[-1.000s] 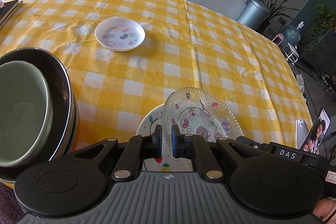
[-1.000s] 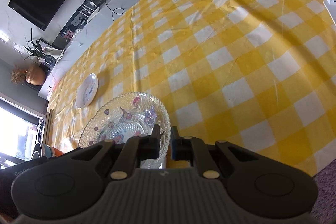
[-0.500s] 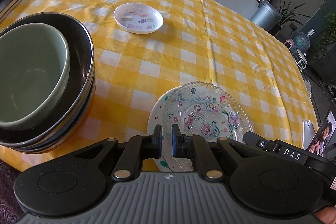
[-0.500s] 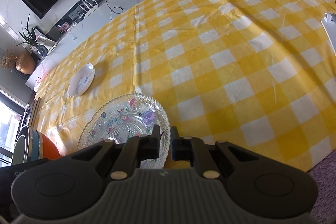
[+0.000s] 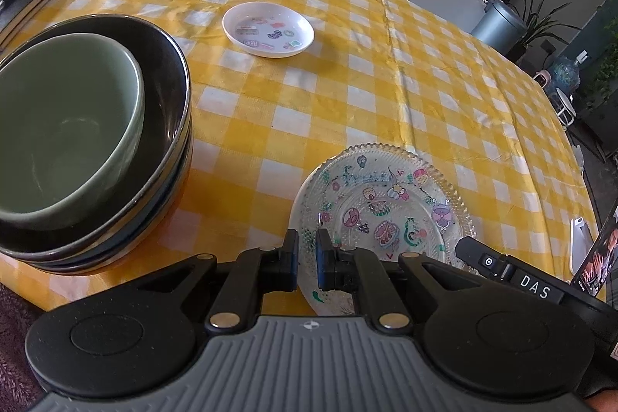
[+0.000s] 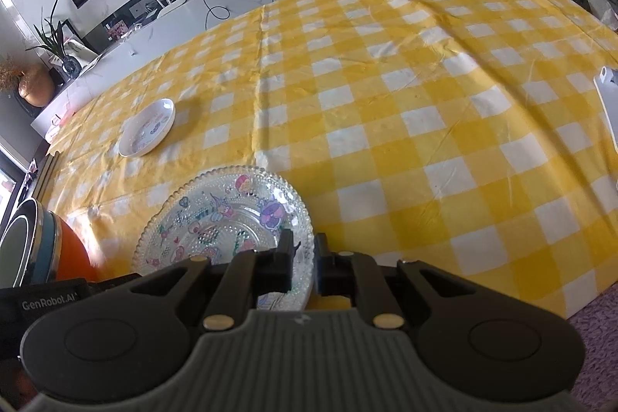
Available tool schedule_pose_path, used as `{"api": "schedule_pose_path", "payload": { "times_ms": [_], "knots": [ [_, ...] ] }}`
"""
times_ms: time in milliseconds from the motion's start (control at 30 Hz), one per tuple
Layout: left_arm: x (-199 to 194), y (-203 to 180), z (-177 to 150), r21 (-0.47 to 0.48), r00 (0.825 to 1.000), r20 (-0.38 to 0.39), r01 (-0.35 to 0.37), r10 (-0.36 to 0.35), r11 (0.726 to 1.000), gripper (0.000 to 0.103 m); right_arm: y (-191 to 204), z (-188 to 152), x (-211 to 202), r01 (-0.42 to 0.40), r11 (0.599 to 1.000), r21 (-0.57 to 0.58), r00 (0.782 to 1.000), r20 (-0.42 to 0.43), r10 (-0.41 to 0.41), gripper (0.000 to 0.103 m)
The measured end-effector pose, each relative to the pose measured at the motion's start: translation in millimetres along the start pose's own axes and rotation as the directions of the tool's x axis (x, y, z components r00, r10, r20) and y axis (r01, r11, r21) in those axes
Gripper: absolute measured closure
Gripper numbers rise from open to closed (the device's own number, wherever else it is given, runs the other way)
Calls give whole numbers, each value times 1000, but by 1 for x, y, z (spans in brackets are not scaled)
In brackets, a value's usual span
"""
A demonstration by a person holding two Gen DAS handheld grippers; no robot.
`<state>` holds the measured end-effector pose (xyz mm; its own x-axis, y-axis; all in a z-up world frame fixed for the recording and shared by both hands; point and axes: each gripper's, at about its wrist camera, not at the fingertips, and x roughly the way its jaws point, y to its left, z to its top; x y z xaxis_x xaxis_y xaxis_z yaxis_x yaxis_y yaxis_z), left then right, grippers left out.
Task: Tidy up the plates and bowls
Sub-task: 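Carry the glass plate with both tools and lower it onto the 'Fruity' plate, then open both tools to release the glass plate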
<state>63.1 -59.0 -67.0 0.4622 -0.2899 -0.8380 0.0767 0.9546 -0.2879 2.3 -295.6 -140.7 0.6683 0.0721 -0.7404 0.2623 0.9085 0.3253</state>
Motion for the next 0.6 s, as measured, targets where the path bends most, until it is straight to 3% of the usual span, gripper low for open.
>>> {"api": "schedule_pose_path", "payload": {
  "times_ms": [600],
  "knots": [
    [-3,-7,0,61,999,31,-27,25,998,93,10,-4,1,36,997,-73,999,21,-34,89]
  ]
}}
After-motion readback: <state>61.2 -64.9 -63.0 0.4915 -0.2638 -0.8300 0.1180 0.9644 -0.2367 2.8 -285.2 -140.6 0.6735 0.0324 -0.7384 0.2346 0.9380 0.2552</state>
